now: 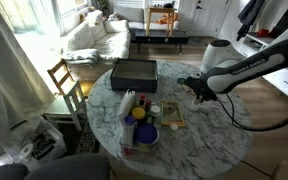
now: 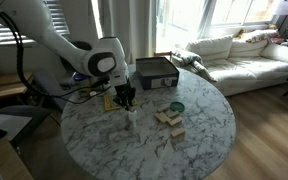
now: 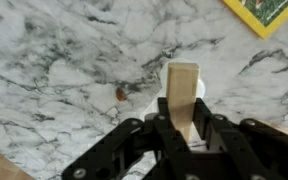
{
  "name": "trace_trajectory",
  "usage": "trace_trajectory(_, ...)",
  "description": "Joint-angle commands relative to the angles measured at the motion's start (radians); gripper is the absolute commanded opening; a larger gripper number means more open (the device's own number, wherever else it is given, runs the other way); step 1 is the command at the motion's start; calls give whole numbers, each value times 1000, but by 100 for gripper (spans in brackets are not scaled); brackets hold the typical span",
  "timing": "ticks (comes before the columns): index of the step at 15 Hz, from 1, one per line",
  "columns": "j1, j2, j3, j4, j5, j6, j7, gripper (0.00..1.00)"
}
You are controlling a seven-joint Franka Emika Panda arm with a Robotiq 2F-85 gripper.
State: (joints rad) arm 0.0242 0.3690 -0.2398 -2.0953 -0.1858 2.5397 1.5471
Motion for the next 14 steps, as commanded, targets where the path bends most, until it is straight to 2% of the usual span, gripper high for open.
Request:
trace_trajectory(1, -20, 27, 12, 8, 21, 34, -51, 7)
trace_trajectory(7, -41, 58, 20, 18, 72, 81, -109, 7)
trace_trajectory(14, -53, 81, 19, 43, 134, 82, -194, 7)
